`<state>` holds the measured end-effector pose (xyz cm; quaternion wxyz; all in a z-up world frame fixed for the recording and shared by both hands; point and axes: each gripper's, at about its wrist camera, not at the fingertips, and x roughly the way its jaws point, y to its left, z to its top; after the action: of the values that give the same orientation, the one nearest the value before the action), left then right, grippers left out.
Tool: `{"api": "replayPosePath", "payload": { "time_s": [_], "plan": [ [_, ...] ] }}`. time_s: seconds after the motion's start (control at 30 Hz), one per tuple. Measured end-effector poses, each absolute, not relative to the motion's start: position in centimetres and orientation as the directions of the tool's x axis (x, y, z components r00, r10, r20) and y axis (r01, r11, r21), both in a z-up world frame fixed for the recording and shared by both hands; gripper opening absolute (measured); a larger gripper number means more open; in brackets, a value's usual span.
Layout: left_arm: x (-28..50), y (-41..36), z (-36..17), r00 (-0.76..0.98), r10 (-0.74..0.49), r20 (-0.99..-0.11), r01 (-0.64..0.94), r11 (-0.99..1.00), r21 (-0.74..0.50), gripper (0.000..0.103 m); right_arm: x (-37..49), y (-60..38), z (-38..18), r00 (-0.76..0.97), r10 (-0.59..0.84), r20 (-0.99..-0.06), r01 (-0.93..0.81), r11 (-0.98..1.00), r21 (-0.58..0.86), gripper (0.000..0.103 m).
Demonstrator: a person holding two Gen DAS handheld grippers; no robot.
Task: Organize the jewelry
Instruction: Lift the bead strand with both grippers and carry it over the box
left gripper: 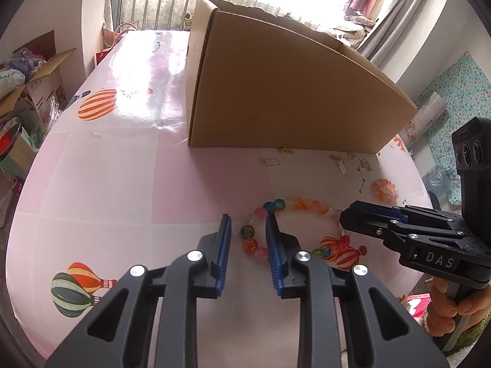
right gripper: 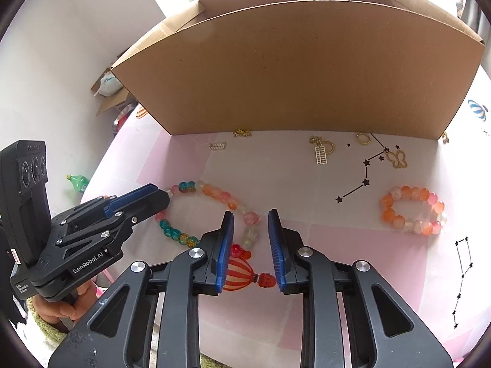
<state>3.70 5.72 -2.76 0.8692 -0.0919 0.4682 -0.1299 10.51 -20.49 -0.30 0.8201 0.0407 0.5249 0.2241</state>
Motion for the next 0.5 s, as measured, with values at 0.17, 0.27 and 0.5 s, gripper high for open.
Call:
{"api": "replayPosePath", "payload": {
  "time_s": [0.17, 0.27, 0.5],
  "plan": [
    [3.9, 4.4, -2.8, 0.534, -0.250, -0.808, 0.163, 0.968, -0.192, 0.022, 9.3, -18.0, -0.2, 0.348, 0.388, -0.853, -0.339, 0.901, 0.271, 0.024],
    [4.0, 3.5, -2.7, 0.543, -0.213, -0.812, 0.185, 0.974, -0.132, 0.022, 9.4, -16.5, -0.5, 0.359, 0.377, -0.854, -0.358, 0.900, 0.247, 0.025],
    [3.8, 2.6, -2.8, 0.570, -0.158, -0.807, 0.201, 0.978, -0.049, 0.016, 8.5, -15.9, -0.4, 0.411, 0.333, -0.849, -0.387, 0.907, 0.168, 0.014]
  ]
}}
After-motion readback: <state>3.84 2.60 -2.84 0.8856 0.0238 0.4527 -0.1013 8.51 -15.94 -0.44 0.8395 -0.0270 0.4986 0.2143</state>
